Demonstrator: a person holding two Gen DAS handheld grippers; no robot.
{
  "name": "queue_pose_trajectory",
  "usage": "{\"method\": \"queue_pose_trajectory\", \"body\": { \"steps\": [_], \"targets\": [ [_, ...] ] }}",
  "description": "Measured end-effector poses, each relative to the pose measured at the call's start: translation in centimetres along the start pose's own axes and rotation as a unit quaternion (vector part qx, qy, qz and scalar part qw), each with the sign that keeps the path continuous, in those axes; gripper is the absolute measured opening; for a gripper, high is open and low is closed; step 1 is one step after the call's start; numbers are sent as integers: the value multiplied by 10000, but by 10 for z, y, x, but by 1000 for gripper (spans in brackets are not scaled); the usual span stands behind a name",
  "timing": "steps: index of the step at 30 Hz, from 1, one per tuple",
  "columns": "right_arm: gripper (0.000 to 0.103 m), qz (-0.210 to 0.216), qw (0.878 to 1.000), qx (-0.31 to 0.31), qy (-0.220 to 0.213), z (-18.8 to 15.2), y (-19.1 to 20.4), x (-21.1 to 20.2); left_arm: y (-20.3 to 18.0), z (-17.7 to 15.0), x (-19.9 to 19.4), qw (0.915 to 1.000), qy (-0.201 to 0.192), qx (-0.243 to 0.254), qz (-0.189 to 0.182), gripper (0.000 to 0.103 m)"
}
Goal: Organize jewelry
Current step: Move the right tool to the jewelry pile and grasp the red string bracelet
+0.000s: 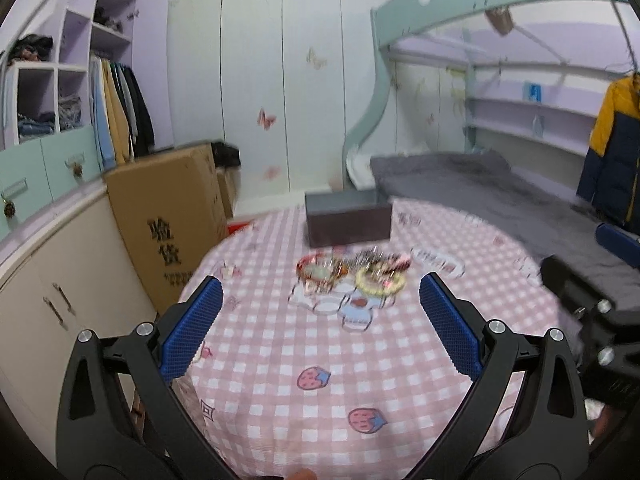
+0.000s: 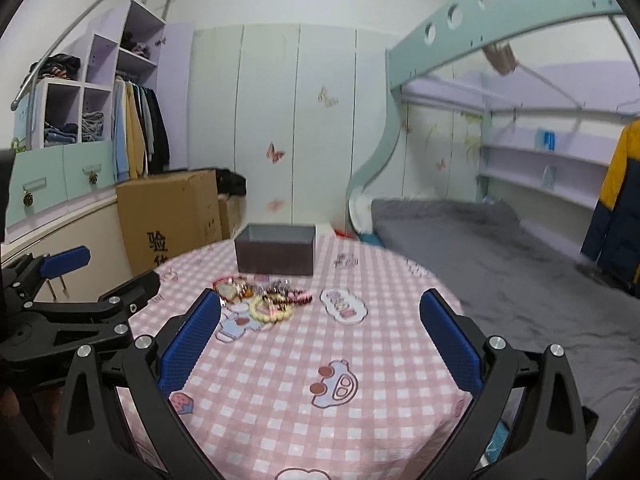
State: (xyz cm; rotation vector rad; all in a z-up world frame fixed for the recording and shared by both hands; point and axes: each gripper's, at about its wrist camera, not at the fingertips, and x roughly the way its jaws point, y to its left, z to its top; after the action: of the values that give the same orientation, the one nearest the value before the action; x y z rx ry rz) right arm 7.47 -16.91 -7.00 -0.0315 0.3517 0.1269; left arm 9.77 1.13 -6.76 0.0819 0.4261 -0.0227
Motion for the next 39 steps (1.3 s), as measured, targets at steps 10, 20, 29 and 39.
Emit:
{"method": "queue_pose_trajectory", "body": {
  "steps": [10,20,29,39],
  "targets": [
    [96,108,9966,96,814,-18,-22,62,22,-16,94,9922,1219,-128,-249,97],
    [96,384,9931,-6,1105,-17,-34,107,50,8,163,9856,1582,-274,-524,97],
    [86,689,9899,-246,1211,12,-39,151,70,21,231,9744,2079,-549,-657,89],
    [74,1152,9784,-299,1693,18,-34,197,80,13,264,9638,2556,-530,-536,68]
  ]
}}
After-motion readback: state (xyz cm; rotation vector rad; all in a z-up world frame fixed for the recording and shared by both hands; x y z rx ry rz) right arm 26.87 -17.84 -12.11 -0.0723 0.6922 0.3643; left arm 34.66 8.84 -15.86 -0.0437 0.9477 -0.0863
